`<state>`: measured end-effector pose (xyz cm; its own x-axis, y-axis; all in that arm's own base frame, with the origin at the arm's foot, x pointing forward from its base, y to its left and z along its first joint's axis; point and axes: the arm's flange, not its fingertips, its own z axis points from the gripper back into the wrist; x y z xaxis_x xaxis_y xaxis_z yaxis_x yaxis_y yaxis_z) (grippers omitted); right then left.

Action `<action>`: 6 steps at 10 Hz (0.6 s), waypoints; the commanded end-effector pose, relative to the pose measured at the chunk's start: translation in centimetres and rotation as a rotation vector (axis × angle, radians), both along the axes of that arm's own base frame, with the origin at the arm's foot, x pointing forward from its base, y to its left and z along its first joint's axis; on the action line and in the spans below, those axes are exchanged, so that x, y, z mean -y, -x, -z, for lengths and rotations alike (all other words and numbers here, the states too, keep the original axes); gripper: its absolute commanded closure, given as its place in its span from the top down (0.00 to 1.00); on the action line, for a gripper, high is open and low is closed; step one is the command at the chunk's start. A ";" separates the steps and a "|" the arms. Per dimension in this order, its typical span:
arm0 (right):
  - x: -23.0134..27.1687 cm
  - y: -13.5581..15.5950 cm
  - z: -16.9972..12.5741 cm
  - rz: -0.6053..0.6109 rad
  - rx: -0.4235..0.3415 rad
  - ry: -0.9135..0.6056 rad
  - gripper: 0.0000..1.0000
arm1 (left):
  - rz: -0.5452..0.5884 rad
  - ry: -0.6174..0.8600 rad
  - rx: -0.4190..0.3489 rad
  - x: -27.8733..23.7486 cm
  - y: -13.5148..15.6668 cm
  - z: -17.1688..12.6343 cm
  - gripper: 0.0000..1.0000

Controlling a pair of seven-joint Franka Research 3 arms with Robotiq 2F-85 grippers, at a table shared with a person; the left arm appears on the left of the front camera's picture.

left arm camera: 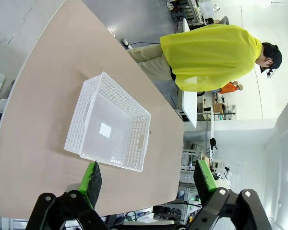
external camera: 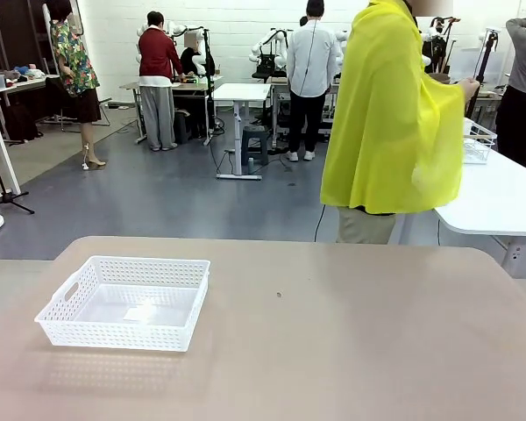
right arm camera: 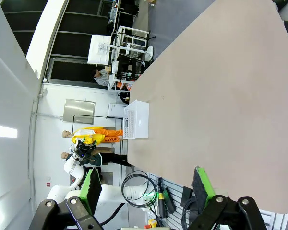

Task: Clean and organize the cups into the basket.
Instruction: Pick up the Organizing basket and move it to the center of the table, then pick up the Reusable plastic cup from the right side of the table and place it inside the Organizing basket.

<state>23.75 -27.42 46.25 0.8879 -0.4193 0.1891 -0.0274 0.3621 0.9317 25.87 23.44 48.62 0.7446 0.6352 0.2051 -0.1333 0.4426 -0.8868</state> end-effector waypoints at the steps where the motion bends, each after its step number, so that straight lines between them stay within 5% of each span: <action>1: -0.1 0.1 0.0 -0.003 0.010 -0.009 1.00 | 0.006 0.007 0.006 0.0 -0.1 0.1 1.00; 6: -0.1 0.1 0.0 -0.003 0.010 -0.009 1.00 | 0.006 0.007 0.006 0.0 -0.1 0.1 1.00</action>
<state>23.75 -27.42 46.25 0.8880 -0.4193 0.1891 -0.0274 0.3621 0.9317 25.87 23.44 48.62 0.7446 0.6352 0.2051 -0.1333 0.4425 -0.8868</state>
